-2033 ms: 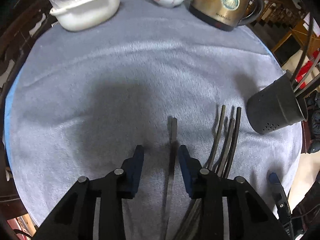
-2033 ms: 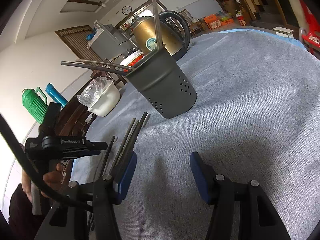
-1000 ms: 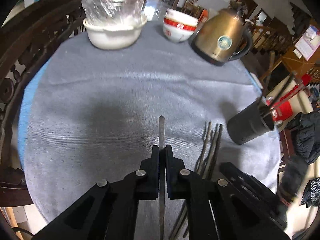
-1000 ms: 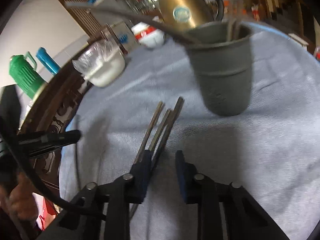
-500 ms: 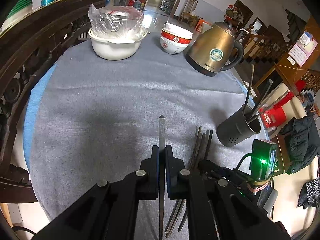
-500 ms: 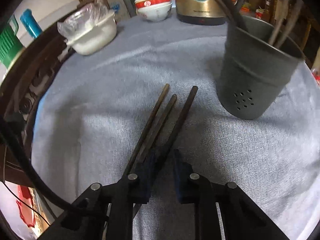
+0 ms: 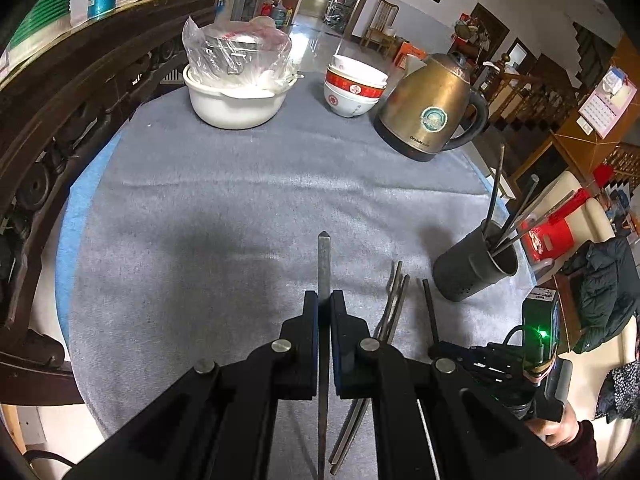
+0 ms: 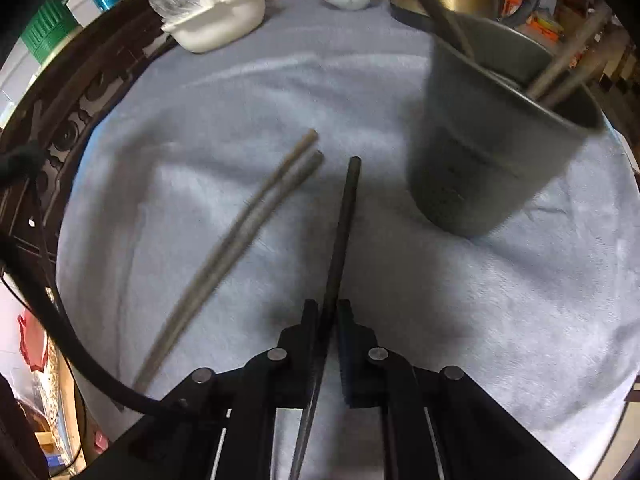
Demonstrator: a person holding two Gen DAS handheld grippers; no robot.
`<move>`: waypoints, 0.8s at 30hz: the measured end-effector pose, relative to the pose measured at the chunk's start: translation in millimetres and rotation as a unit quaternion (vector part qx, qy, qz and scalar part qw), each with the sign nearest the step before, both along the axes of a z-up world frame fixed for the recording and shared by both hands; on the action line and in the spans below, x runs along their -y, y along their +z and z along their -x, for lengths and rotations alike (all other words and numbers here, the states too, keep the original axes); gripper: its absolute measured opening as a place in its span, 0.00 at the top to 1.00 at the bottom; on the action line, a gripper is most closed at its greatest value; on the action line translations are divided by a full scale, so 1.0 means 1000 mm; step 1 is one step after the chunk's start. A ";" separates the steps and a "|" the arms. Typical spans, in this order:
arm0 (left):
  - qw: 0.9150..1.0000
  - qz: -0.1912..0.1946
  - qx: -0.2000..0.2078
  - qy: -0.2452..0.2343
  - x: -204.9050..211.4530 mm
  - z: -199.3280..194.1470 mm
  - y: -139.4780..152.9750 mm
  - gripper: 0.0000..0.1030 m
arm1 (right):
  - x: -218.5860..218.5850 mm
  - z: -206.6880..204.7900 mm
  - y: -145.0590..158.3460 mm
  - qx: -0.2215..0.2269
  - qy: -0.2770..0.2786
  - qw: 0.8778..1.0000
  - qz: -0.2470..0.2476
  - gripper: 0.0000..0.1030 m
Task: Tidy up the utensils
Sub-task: 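Lift both held chopsticks and carry them over the grey cup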
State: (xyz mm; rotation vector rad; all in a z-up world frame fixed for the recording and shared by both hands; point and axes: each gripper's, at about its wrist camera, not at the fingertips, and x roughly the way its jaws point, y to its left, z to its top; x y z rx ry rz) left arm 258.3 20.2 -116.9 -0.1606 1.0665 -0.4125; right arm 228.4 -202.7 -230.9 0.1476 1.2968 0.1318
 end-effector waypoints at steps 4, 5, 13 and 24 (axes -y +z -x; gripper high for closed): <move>1.000 -0.001 0.003 0.001 0.001 0.001 0.003 0.94 | 0.009 -0.004 0.000 -0.015 -0.031 0.999 -0.026 0.88; 1.000 -0.002 0.004 0.000 0.001 0.002 0.004 0.95 | 0.012 -0.007 -0.001 -0.015 -0.039 0.999 -0.030 0.88; 1.000 -0.012 0.014 -0.009 0.006 0.012 0.009 0.95 | 0.013 -0.032 -0.001 -0.001 -0.097 0.995 -0.018 0.85; 0.999 -0.016 0.037 -0.024 0.015 0.031 0.027 0.95 | 0.017 -0.019 0.016 0.045 -0.087 0.995 -0.037 0.93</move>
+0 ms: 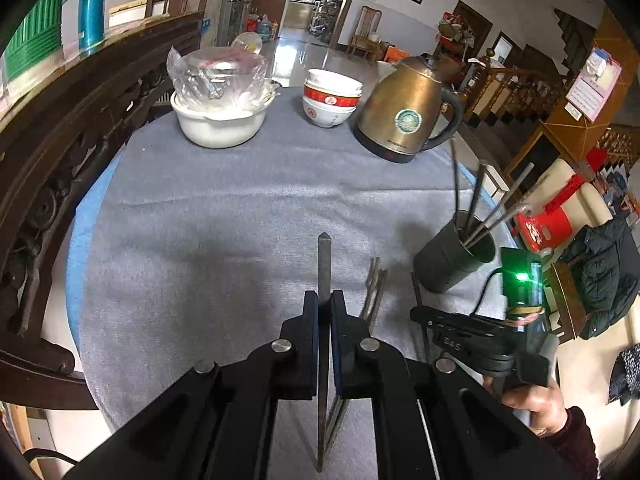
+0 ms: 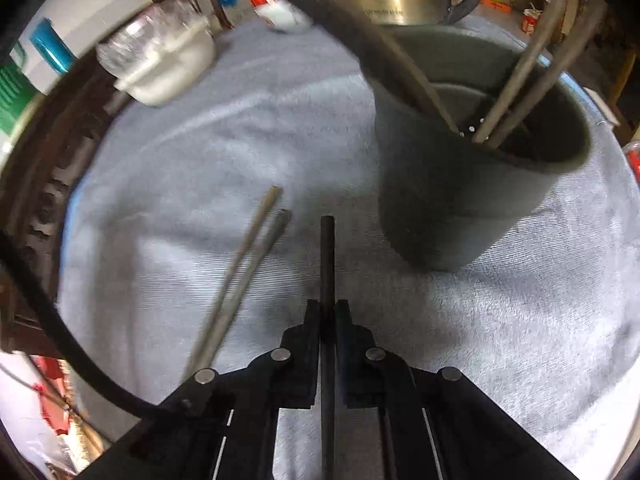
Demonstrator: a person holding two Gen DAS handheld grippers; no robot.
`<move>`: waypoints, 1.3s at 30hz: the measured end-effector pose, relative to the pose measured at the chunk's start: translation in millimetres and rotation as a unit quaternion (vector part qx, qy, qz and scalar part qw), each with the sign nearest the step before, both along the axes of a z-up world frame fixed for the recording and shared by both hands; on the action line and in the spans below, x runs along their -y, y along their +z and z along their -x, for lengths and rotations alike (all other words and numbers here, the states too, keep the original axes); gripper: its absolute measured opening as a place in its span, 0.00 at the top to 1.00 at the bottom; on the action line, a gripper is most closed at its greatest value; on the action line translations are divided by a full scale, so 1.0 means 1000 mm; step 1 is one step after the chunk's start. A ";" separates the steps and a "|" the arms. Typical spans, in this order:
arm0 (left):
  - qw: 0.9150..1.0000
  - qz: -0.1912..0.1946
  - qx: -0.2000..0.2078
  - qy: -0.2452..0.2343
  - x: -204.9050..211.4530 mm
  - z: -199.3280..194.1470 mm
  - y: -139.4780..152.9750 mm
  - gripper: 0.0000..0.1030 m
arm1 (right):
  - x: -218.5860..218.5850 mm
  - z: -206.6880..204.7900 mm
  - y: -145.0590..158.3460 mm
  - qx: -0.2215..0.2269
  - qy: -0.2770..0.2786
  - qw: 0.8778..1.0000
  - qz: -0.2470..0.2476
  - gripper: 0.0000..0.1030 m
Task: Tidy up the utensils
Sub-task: 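Lift both held chopsticks and carry them over the grey cup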
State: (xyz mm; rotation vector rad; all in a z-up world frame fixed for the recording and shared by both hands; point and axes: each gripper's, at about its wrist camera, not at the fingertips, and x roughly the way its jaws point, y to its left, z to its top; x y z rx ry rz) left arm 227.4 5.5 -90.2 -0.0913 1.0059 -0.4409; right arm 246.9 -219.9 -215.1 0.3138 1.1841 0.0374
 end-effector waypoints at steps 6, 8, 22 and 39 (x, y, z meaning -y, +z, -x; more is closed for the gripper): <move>0.999 0.009 0.031 -0.015 0.010 0.015 0.027 0.95 | 0.001 0.039 0.061 0.119 0.029 0.992 -0.020 0.93; 0.999 0.014 0.044 -0.021 0.014 0.021 0.039 0.94 | 0.003 0.056 0.085 0.163 0.031 0.986 -0.023 0.93; 0.994 0.024 0.105 -0.034 0.055 0.038 0.091 0.94 | 0.064 0.111 0.166 0.356 -0.074 0.927 -0.089 0.93; 0.989 0.010 0.137 -0.058 0.093 0.054 0.113 0.94 | 0.104 0.161 0.190 0.416 -0.140 0.895 -0.076 0.93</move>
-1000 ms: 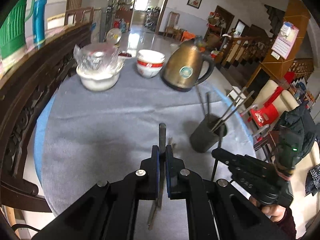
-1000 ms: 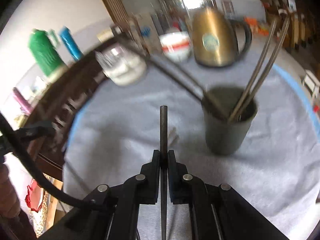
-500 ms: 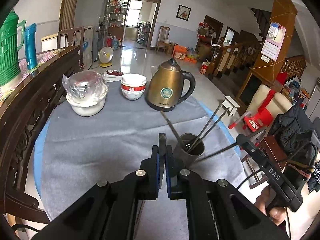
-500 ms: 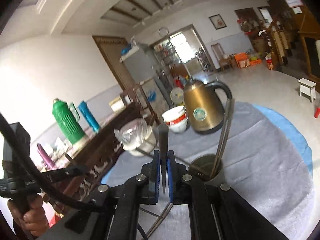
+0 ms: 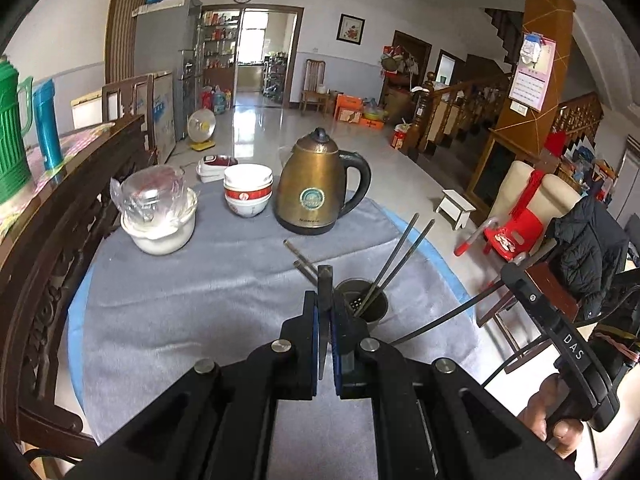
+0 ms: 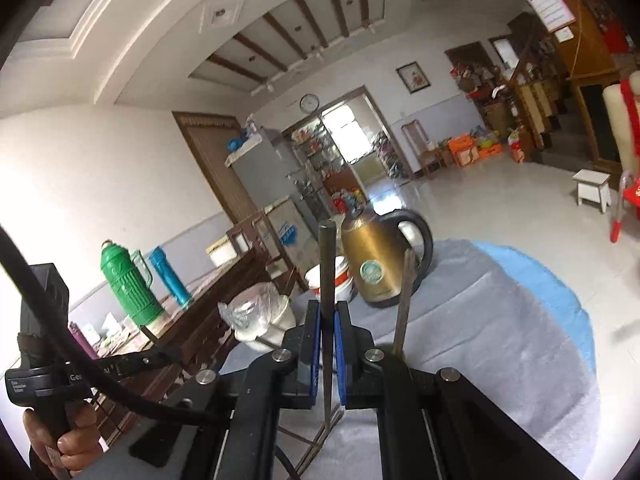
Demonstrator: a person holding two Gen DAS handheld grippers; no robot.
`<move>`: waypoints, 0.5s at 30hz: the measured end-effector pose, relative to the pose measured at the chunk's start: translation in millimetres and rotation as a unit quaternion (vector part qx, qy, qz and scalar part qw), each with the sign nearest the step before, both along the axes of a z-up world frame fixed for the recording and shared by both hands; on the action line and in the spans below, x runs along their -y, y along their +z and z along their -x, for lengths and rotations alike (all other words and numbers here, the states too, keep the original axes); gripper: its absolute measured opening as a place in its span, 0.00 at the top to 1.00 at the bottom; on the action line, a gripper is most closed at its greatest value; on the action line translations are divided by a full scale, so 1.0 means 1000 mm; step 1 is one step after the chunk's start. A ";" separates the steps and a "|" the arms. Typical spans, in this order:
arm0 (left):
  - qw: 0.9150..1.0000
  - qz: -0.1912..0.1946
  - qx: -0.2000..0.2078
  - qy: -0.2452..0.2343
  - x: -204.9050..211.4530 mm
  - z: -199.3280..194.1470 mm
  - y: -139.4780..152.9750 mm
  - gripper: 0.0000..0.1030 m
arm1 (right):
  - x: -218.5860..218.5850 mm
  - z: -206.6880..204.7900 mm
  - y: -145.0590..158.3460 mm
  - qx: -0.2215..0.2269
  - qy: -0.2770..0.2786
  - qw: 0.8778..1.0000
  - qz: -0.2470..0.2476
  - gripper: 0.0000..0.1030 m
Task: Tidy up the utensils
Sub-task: 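Lift both held chopsticks and carry them over the grey cup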
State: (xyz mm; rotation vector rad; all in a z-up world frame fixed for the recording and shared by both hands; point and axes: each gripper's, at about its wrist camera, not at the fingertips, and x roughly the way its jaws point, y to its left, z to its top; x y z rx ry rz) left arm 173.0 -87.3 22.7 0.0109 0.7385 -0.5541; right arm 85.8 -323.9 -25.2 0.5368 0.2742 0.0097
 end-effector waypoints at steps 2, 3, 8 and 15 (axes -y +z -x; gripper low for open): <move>1.000 0.000 0.004 -0.003 0.003 0.002 0.004 0.94 | 0.002 0.003 0.003 0.007 -0.013 1.000 0.004 0.93; 1.000 0.000 0.007 -0.004 0.005 0.002 0.006 0.94 | 0.003 0.005 0.004 0.010 -0.019 1.000 0.006 0.93; 1.000 0.003 0.021 -0.005 0.016 -0.001 0.017 0.94 | 0.009 0.004 0.010 0.020 -0.037 0.999 0.005 0.93; 0.999 0.012 0.038 -0.006 0.029 -0.011 0.035 0.94 | 0.014 -0.002 0.015 0.032 -0.068 0.997 0.014 0.93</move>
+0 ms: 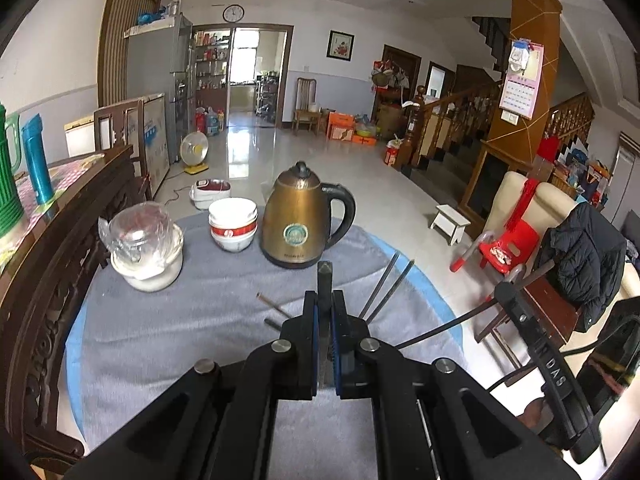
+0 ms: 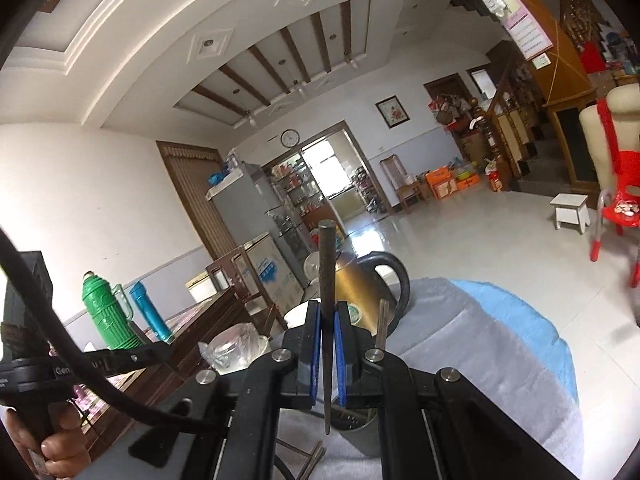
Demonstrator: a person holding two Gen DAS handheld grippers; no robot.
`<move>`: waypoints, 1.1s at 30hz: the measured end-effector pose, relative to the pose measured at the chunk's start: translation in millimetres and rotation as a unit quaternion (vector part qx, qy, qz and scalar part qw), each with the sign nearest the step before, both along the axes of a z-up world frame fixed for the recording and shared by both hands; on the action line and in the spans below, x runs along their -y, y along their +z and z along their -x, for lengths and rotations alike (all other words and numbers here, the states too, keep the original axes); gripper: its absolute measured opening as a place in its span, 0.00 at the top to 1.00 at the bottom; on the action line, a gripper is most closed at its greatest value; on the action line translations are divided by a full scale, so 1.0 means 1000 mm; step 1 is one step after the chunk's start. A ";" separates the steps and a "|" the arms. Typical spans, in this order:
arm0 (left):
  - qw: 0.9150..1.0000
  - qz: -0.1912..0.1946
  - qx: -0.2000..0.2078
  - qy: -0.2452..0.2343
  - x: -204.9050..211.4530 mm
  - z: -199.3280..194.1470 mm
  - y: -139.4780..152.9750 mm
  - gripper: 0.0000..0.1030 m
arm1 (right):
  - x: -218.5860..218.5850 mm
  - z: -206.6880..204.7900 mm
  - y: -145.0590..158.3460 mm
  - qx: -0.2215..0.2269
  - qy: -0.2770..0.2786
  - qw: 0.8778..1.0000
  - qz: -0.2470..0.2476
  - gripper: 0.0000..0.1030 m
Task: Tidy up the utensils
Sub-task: 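Lift both held chopsticks and carry them over the grey cup, then lower the chopsticks into the cup and open both tools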
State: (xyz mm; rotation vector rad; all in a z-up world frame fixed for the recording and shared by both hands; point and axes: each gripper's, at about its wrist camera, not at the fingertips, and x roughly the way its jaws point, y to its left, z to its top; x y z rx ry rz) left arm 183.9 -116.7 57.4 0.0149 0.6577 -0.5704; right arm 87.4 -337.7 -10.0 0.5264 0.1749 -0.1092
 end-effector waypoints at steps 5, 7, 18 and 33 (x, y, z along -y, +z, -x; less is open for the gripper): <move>1.000 0.004 0.015 0.002 0.012 -0.007 0.009 0.94 | 0.003 -0.007 0.001 -0.001 -0.015 1.000 0.007 0.93; 1.000 0.005 0.017 0.003 0.016 -0.008 0.010 0.94 | 0.003 -0.010 0.000 -0.003 -0.019 1.000 0.008 0.93; 1.000 0.000 0.027 0.004 0.032 -0.016 0.007 0.94 | 0.008 -0.017 -0.007 -0.017 -0.025 1.000 0.006 0.93; 1.000 -0.016 0.019 -0.003 0.055 -0.023 -0.019 0.94 | 0.010 -0.025 -0.015 -0.038 -0.030 0.999 0.011 0.93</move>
